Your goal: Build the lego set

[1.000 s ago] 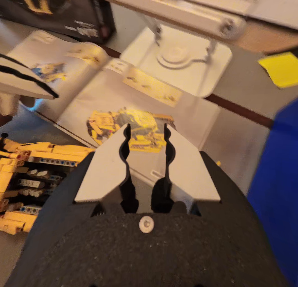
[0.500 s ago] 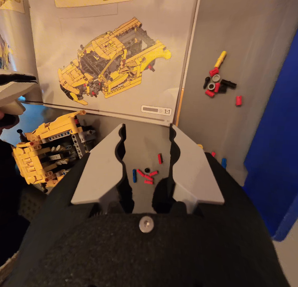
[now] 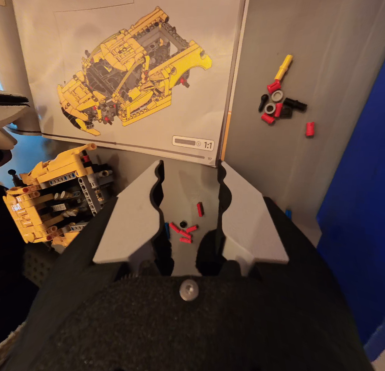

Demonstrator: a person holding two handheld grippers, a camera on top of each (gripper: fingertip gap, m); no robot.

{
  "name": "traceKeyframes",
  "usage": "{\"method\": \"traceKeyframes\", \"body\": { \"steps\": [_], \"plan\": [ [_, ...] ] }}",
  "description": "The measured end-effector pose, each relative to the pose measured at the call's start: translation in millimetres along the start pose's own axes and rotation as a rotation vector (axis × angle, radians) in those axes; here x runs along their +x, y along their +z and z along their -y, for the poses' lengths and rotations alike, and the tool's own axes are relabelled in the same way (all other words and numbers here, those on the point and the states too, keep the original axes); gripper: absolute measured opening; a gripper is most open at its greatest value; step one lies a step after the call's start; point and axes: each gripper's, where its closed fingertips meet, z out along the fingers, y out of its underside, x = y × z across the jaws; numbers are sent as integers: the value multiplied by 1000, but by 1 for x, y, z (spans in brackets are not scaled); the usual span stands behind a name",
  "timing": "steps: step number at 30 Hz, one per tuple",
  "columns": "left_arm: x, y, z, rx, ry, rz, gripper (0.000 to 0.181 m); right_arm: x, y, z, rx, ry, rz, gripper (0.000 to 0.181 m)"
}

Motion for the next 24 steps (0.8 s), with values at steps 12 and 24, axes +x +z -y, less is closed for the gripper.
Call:
{"method": "traceKeyframes", "body": {
  "steps": [12,24],
  "plan": [
    [0,1,-1,-5,6,3,9,-4,-3,2,8,-14,20,41],
    [1,2,-2,-14,10,1,9,4,5,3,-3,-2,-2,35]
  ]
}}
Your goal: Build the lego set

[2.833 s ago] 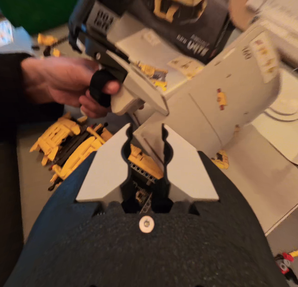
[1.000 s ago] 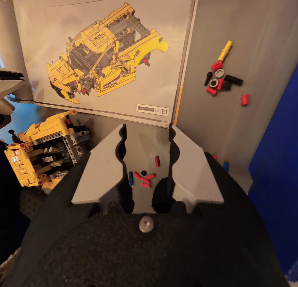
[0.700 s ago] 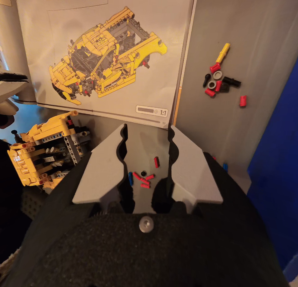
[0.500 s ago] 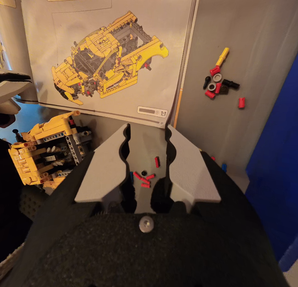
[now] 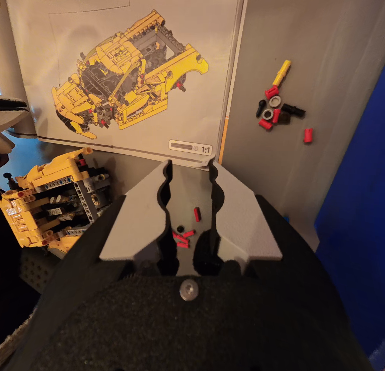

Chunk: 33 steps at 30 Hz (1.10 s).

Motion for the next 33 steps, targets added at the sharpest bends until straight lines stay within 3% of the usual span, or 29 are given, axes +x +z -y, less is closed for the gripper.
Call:
{"method": "traceKeyframes", "body": {
  "steps": [9,19,28,33],
  "plan": [
    [0,0,-1,-4,3,0,9,14,0,-1,-13,-10,-80,2],
    [0,1,-2,-10,4,-2,9,14,-8,-3,-35,-66,-141,0],
    [0,2,-3,-15,5,0,9,-20,-32,10,77,-185,-94,0],
    [-1,2,-4,-20,7,2,9,-18,-29,5,45,-191,-126,0]
  ]
}}
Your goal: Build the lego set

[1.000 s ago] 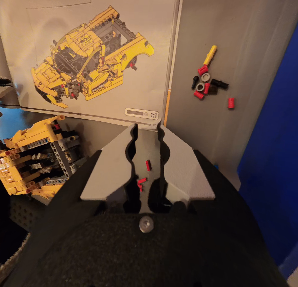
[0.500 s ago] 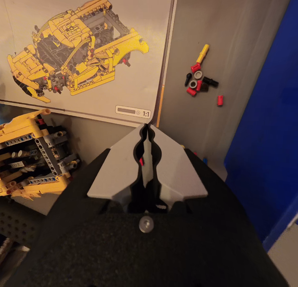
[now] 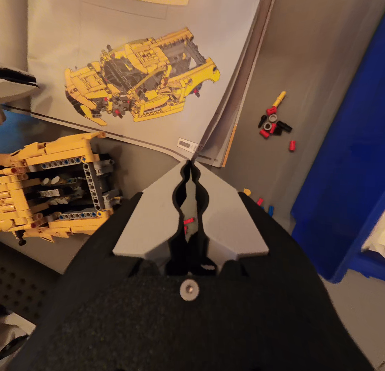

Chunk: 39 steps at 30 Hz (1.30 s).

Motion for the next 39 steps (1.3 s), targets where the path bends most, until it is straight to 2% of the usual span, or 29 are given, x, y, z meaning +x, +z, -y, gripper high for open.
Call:
{"method": "traceKeyframes", "body": {
  "steps": [4,7,10,13,17,20,25,27,29,30,31,35,39],
  "plan": [
    [2,-1,2,11,-7,-10,9,-34,-1,12,59,-32,166,0],
    [7,-6,15,78,-48,-45,13,-69,-3,19,80,-209,200,0],
    [20,-14,37,209,-176,-160,28,-111,-3,26,126,-379,238,0],
    [31,-23,52,294,-343,-323,32,-145,-1,24,148,-557,270,0],
    [36,-30,60,344,-504,-475,32,-160,11,20,169,-802,168,0],
    [35,-32,61,359,-543,-519,28,-178,13,18,210,-901,213,0],
    [37,-32,60,353,-528,-531,17,-184,15,11,206,-944,246,0],
    [37,-31,58,351,-510,-516,0,-186,13,13,231,-944,253,0],
    [36,-31,57,350,-497,-507,0,-183,12,14,232,-923,250,0],
    [37,-31,57,351,-494,-510,0,-184,11,15,246,-906,271,3],
    [37,-31,57,354,-493,-512,0,-186,8,18,273,-880,298,14],
    [38,-34,58,362,-483,-524,0,-176,-8,47,450,-681,362,68],
    [40,-36,62,375,-495,-555,0,-155,5,70,509,-503,349,96]
  ]
}}
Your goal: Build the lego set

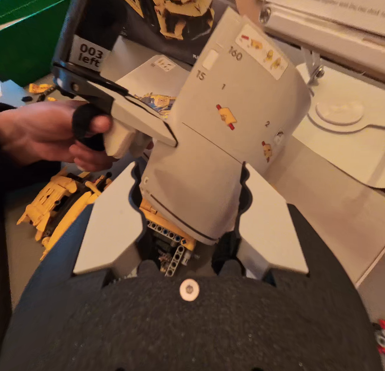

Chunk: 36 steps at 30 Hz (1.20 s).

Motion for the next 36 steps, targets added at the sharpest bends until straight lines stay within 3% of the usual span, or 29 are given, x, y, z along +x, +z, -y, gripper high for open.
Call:
{"method": "traceKeyframes", "body": {
  "steps": [2,5,14,16,19,24,26,28,31,33,36],
  "plan": [
    [2,0,0,2,-11,-18,0,0,10,-7,-23,43,34,94],
    [4,1,-1,-8,-5,-36,0,4,14,-17,-80,56,54,68],
    [9,4,-9,-59,121,-18,0,3,-11,-14,-30,129,185,45],
    [9,4,-8,-56,122,-20,0,5,-20,-12,-10,162,216,25],
    [6,1,-3,-38,131,0,0,28,-36,-12,18,220,156,23],
    [2,-7,11,16,115,13,0,83,-84,-4,84,211,-183,40],
    [0,-11,17,31,125,31,0,80,-93,4,94,128,-242,50],
    [1,-12,17,25,125,22,0,47,-78,13,98,62,-138,57],
    [9,-8,12,16,92,-39,0,-2,-36,20,128,131,97,82],
    [15,-6,10,12,77,-75,0,-12,-13,13,67,176,164,89],
    [19,-5,9,10,72,-99,0,-11,2,2,2,183,186,77]
  ]
}}
